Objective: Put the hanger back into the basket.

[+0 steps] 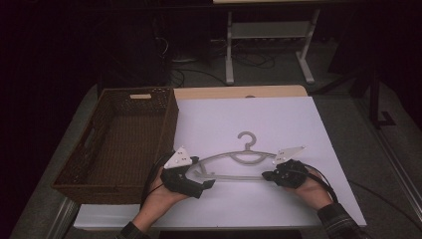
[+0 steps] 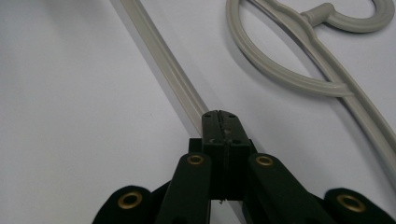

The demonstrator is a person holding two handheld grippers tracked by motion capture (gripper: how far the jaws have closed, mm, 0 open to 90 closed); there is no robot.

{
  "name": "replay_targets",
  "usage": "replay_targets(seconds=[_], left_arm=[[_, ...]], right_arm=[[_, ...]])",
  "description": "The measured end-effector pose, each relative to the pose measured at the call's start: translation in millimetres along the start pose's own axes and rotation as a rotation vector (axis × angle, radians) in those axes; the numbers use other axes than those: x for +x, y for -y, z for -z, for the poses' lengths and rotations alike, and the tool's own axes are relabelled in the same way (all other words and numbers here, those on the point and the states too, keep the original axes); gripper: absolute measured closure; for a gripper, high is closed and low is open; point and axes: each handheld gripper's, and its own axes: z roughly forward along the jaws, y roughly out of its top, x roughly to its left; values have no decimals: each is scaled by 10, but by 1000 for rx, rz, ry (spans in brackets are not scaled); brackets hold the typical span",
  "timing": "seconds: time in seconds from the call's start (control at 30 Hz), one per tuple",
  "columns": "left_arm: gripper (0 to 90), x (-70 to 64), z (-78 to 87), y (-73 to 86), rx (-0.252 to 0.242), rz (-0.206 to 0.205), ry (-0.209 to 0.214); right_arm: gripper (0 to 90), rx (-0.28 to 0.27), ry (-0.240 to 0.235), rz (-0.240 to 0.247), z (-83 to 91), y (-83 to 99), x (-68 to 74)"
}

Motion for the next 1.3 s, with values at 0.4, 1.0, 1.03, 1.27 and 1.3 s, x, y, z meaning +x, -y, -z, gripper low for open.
replay_targets(seconds=[0.4,1.0,1.03,1.27,1.3], left_arm=[[64,-1,-4,-5,5,-5,-8],[155,234,-421,-253,84,-8,-18],[164,273,-462,-265,92,-8,-24],[304,445,-660,-289,130,-5,-32],[304,471,-694,-297,142,-11,-35]], right_arm=[[899,14,1,5,-70,35,29],[900,13,2,-5,-72,35,28],[900,14,1,-8,-71,35,28],[900,13,0,-9,-72,36,26],[900,13,0,-12,-71,35,26]])
